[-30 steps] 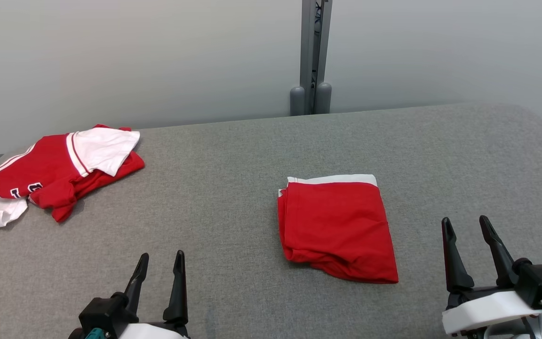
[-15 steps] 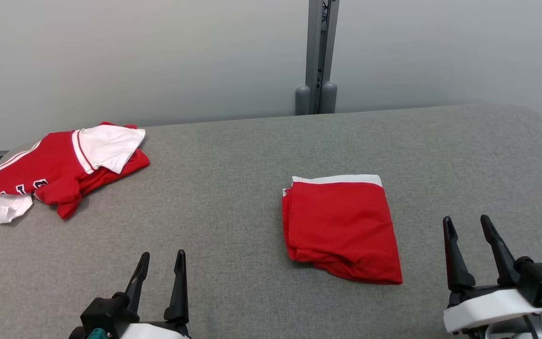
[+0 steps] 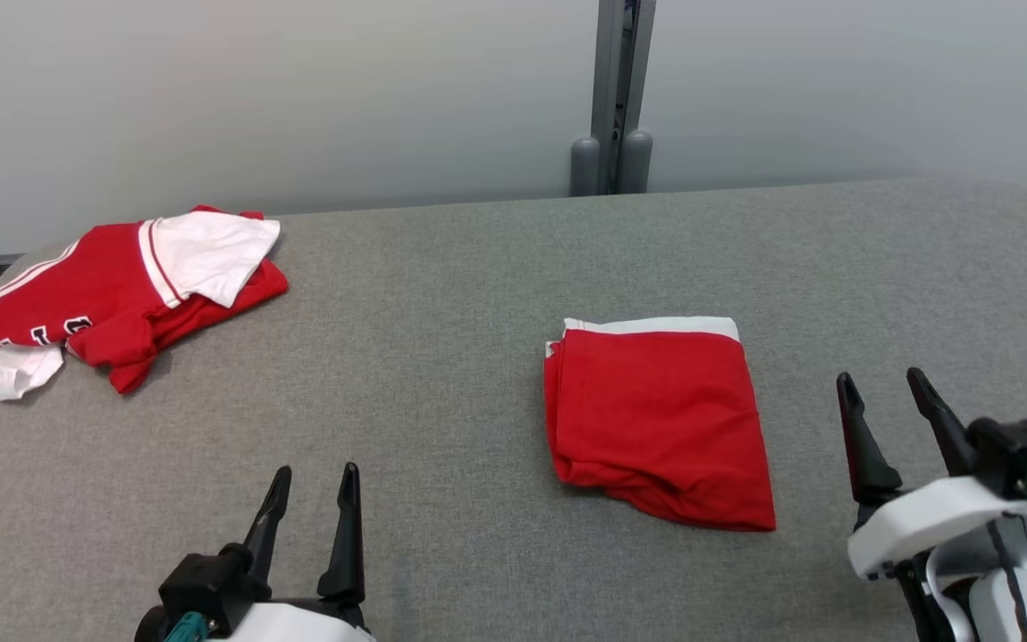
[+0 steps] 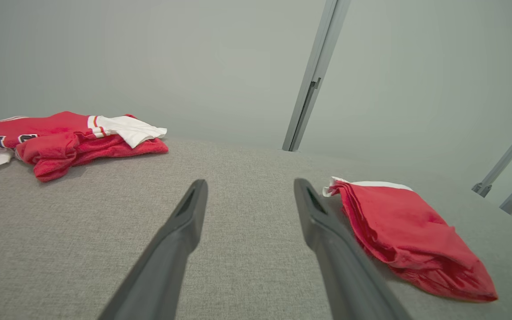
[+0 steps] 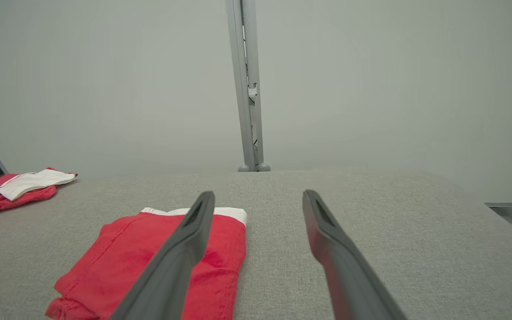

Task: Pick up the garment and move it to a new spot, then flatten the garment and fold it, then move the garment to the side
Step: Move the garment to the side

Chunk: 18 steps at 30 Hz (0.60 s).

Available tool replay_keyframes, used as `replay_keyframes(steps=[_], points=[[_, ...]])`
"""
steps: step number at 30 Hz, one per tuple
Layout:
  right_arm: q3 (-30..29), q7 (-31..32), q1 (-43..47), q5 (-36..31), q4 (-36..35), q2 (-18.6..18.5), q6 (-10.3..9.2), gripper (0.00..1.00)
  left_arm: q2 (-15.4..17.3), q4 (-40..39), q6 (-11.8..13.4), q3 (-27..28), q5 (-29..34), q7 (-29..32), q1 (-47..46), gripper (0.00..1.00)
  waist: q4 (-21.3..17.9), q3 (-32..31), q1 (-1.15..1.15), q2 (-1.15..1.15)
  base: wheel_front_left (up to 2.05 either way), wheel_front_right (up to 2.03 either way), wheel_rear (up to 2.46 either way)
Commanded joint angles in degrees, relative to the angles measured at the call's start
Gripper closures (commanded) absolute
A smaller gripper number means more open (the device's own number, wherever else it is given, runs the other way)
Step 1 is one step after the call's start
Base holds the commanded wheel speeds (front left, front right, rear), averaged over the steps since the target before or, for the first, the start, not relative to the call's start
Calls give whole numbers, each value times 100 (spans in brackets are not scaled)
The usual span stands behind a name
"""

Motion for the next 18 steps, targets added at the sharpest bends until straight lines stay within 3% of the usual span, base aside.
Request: replay_keyframes(steps=[1, 6, 11, 18], points=[[28, 152, -130, 88, 46, -107, 1, 0, 4, 6, -20, 26, 34, -27, -91, 0, 41, 67, 0, 0, 0, 0, 0], [481, 1230, -726, 601, 487, -736, 1, 0, -27, 22, -68, 35, 63, -27, -226, 0, 170, 291, 0, 0, 0, 0, 0], [1182, 2439, -1339, 1621, 1139, -1213, 1, 0, -50, 51, -115, 41, 100, -27, -368, 0, 301, 516, 0, 0, 0, 0, 0], [1992, 3222, -2113, 2912, 1907, -1648, 1, 0, -76, 77, -168, 55, 155, -27, -599, 0, 523, 827, 0, 0, 0, 0, 0]])
